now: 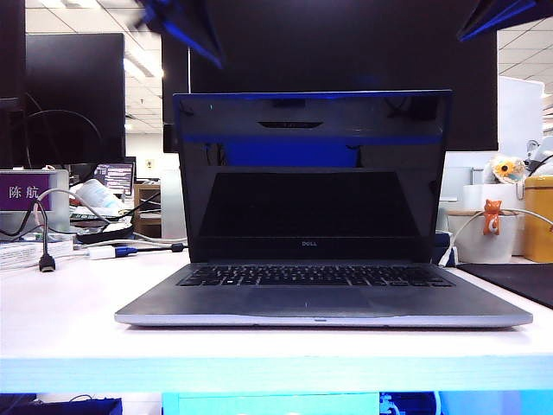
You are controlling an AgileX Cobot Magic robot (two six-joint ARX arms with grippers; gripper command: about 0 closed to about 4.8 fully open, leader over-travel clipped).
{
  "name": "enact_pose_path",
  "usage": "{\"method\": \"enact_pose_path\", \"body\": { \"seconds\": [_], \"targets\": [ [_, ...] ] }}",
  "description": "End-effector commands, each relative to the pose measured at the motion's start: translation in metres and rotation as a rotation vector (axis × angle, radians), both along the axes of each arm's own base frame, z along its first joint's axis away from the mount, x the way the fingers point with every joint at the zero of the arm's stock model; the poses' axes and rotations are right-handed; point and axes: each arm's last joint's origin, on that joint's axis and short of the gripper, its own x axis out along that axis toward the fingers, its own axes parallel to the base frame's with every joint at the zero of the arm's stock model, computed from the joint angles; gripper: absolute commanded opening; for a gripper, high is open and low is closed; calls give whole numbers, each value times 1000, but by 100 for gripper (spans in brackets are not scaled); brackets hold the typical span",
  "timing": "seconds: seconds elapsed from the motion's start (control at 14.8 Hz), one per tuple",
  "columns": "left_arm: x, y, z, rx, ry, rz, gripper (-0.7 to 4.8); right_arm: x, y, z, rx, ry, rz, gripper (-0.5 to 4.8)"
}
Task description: Close the lid of the gray laptop.
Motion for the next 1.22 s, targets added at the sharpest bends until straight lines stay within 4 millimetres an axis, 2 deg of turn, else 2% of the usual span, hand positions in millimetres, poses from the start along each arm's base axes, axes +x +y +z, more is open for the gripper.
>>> {"method": "enact_pose_path", "body": {
  "seconds": [0.07, 0.2, 0.54, 0.81, 0.95, 1.22],
  "targets": [
    [12, -5, -17, 25, 73, -9, -5, -4, 0, 4, 5, -7, 30, -2],
    [11, -7, -27, 44, 146, -18, -5, -6, 1, 3, 4, 5, 48, -2],
    [-9, -16, -36, 113, 313, -63, -5, -6, 1, 2, 1, 7, 49, -2],
    [-29, -40, -41, 220, 357, -95, -5, -6, 1, 2, 2, 10, 49, -2],
    [-39, -53, -57, 260, 409, -114, -5, -7, 1, 1, -3, 21, 52, -2],
    [-55, -55, -95, 301, 462, -111, -5, -7, 1, 1, -4, 22, 53, -2]
  ]
}}
